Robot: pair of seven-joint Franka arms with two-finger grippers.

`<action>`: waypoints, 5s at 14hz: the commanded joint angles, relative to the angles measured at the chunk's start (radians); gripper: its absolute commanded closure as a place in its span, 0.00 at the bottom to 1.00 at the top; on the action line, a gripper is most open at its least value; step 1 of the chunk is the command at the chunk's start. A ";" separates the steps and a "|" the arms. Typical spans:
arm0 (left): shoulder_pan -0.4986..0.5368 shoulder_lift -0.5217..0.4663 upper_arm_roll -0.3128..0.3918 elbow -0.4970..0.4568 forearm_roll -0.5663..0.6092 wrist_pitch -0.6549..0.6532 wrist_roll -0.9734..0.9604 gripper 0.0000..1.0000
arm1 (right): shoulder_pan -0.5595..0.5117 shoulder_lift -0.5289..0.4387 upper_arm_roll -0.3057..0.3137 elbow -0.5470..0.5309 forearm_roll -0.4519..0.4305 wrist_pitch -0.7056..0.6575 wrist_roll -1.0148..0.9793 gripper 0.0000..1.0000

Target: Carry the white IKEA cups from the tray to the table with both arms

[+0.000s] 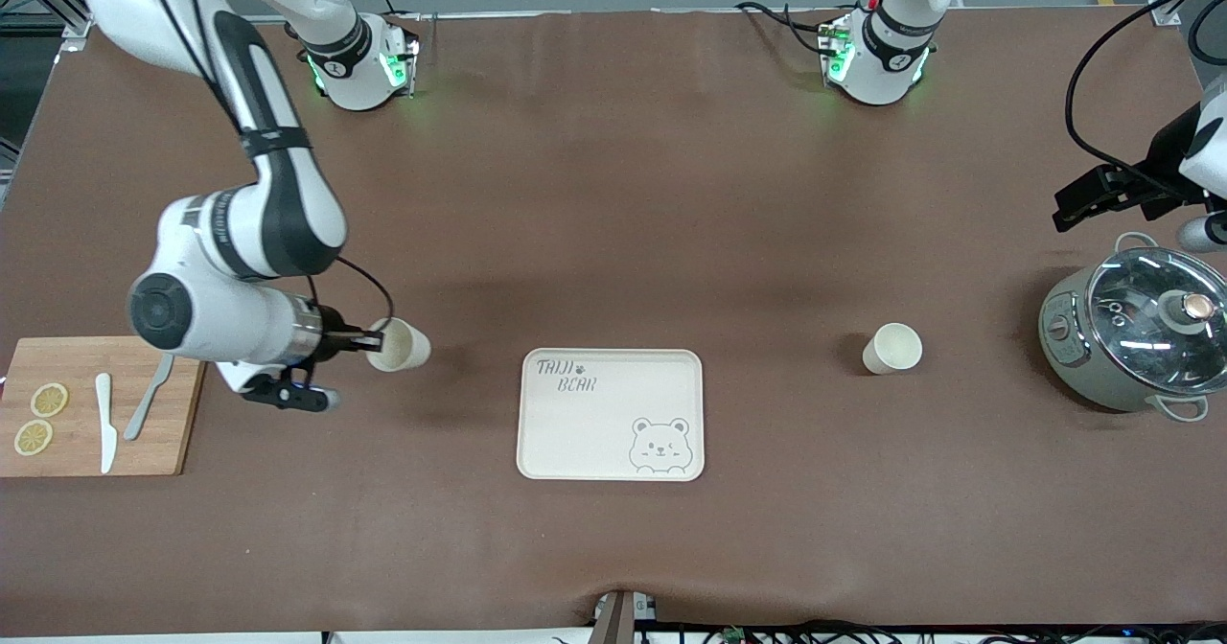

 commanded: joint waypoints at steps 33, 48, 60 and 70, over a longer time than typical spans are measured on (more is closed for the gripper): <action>0.004 -0.037 -0.003 -0.041 -0.072 0.022 0.026 0.00 | -0.370 -0.176 0.020 -0.436 -0.125 0.076 -0.540 0.00; 0.006 -0.048 -0.003 -0.047 -0.017 0.019 0.015 0.00 | -0.209 -0.194 0.024 0.393 -0.203 -0.509 -0.314 0.00; 0.007 -0.102 -0.024 -0.090 -0.037 0.004 0.013 0.00 | -0.146 -0.469 0.069 0.178 -0.348 -0.505 -0.080 0.00; 0.006 -0.088 -0.024 -0.056 -0.023 0.002 0.058 0.00 | -0.190 -0.471 0.056 0.164 -0.249 -0.454 -0.166 0.00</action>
